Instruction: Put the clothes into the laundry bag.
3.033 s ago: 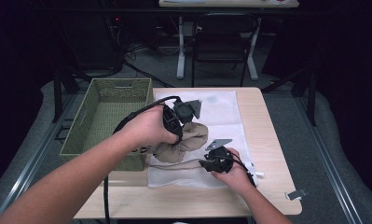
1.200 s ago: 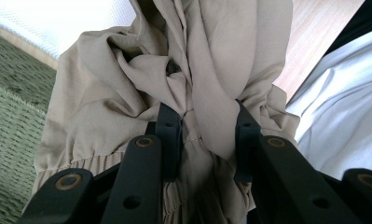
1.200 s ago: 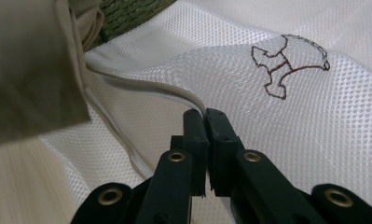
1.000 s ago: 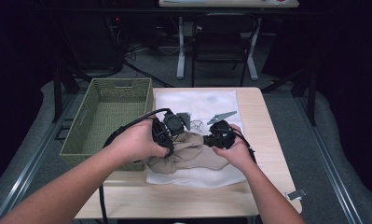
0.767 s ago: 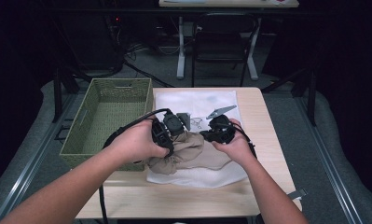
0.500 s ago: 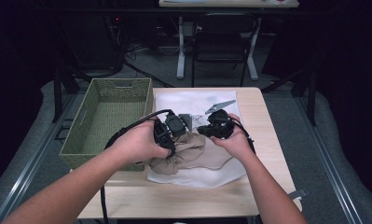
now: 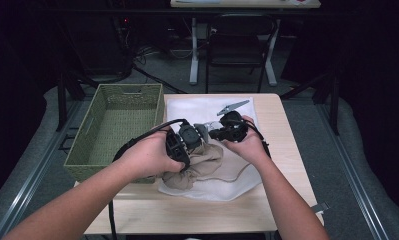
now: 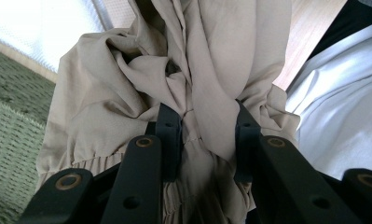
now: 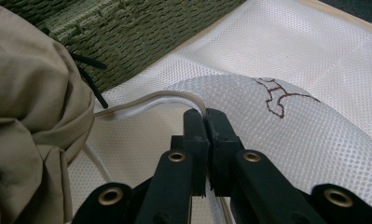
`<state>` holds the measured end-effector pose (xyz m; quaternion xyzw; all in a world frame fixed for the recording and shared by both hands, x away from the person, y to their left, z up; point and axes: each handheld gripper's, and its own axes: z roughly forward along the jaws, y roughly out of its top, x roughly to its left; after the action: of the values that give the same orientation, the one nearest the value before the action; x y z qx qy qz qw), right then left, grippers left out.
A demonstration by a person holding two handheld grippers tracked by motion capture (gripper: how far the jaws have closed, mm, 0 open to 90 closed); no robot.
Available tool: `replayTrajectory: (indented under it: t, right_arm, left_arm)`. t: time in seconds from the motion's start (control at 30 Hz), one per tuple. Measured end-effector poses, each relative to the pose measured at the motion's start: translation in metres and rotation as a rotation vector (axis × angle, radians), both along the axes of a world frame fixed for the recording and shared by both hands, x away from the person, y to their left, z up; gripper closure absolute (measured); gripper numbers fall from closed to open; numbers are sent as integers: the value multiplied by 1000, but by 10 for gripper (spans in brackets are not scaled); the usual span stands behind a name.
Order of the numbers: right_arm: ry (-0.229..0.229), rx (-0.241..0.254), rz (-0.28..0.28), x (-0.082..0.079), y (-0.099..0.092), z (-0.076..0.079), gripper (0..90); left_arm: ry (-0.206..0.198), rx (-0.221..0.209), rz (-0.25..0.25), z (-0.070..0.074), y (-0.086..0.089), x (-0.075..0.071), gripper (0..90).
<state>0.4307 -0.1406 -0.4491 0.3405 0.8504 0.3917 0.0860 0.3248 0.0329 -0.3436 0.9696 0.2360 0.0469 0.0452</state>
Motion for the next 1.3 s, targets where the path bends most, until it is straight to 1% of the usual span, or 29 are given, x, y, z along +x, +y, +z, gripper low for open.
replayTrajectory:
  t: [0.1, 0.13, 0.2, 0.27, 0.37, 0.5, 0.6, 0.67, 0.73, 0.77, 0.8, 0.9, 1.0, 1.17, 1.23, 1.27, 1.3]
  right_arm:
    - [1, 5, 5, 2, 1, -1, 878]
    - [1, 7, 6, 2, 1, -1, 878]
    - [5, 11, 6, 3, 1, -1, 878]
    - [2, 12, 9, 3, 1, -2, 878]
    - [-3, 17, 11, 2, 0, -1, 879]
    - [-7, 47, 8, 1, -3, -2, 878]
    - [-5, 58, 8, 1, -5, -4, 878]
    - [-10, 55, 10, 0, -5, -4, 878]
    - [-11, 56, 8, -2, -5, -5, 878]
    - [-12, 56, 8, -2, -5, -5, 878]
    - [-15, 53, 10, -3, -5, -6, 878]
    - [-16, 49, 13, -4, -4, -9, 878]
    - [-19, 52, 17, -5, -3, -11, 878]
    - [-12, 58, 17, -6, -5, -13, 878]
    - [-14, 59, 18, -6, -6, -12, 878]
    - [-15, 59, 18, -6, -6, -12, 878]
    - [-17, 58, 19, -6, -6, -12, 878]
  left_arm:
    - [5, -4, -8, -1, -4, -1, 709]
    - [-2, -8, -11, -2, -5, -1, 709]
    - [3, 0, -19, -3, -9, -2, 710]
    - [0, -4, -26, -5, -11, -3, 709]
    - [10, -2, -36, -9, -16, -5, 709]
    - [16, -7, -46, -16, -19, -7, 709]
    - [22, -2, -58, -21, -21, -6, 709]
    - [22, -13, -56, -25, -22, -5, 709]
    - [26, -9, -59, -28, -23, -4, 709]
    - [27, -15, -55, -30, -24, -4, 709]
    - [21, -12, -63, -31, -24, -4, 709]
    - [32, -13, -66, -35, -28, -4, 709]
    - [31, -17, -73, -39, -31, -4, 709]
    - [31, -11, -87, -44, -37, -4, 709]
    - [37, -12, -86, -46, -38, -4, 709]
    - [33, -10, -88, -47, -39, -3, 709]
    - [37, -13, -81, -48, -39, -3, 709]
